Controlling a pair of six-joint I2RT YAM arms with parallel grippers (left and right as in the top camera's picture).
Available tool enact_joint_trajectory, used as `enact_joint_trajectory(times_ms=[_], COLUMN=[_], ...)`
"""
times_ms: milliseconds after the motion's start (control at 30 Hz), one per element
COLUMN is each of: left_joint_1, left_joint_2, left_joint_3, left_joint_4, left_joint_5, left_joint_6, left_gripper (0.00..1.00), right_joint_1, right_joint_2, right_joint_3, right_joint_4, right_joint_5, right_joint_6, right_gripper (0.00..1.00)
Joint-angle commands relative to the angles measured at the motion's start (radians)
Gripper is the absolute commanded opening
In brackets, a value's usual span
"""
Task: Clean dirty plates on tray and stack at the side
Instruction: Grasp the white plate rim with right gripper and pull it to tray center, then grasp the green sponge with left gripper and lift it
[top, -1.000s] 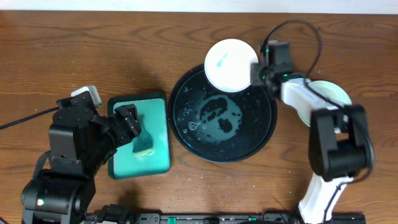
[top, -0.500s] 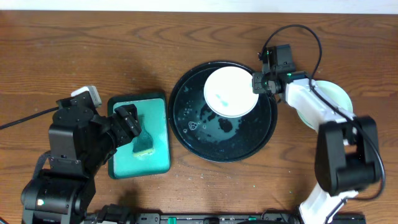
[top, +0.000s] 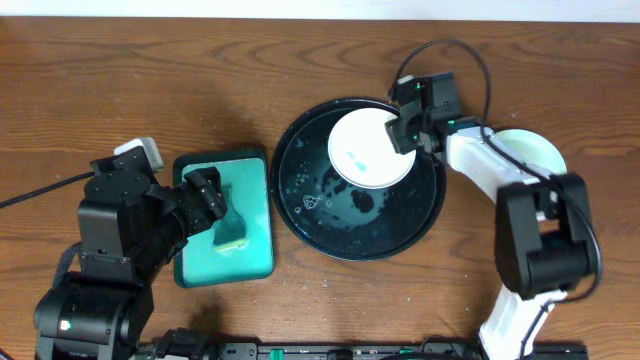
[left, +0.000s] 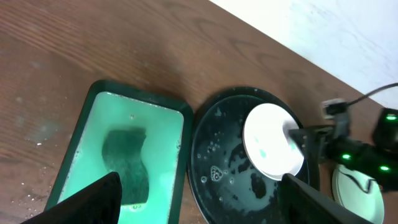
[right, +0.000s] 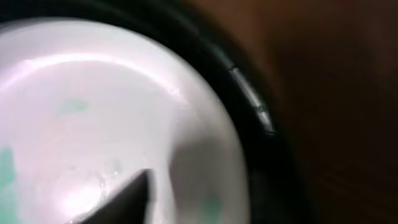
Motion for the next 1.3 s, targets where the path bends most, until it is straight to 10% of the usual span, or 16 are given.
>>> enact_joint_trajectory(times_ms=[0, 133, 500, 967, 1267], left_joint_1=[0.003, 0.003, 0.003, 0.003, 0.003], left_joint_2=[-0.001, -0.001, -0.001, 0.108, 0.355], left_joint_3=[0.016, 0.016, 0.016, -0.022, -0.031], left_joint_4=[0.003, 0.003, -0.004, -0.142, -0.164], left_joint_5=[0.002, 0.002, 0.002, -0.045, -0.058], left_joint_6=[0.005, 0.005, 0.005, 0.035, 0.031], left_gripper=[0.80, 0.80, 0.80, 0.80, 0.79], right_joint_1=[0.003, 0.003, 0.015, 0.005, 0.005], right_joint_2=[0.031, 0.010, -0.053, -0.068, -0.048], right_joint_3=[0.003, 0.003, 0.000, 0.000, 0.000], right_joint_4=[-0.001, -0.046, -0.558, -0.353, -0.241], right_joint_5=[-0.098, -0.096, -0.109, 0.006, 0.013], right_joint_6=[-0.082, 0.013, 0.905, 0.402, 0.187], right_gripper=[0.21, 0.01, 0.01, 0.37, 0.24])
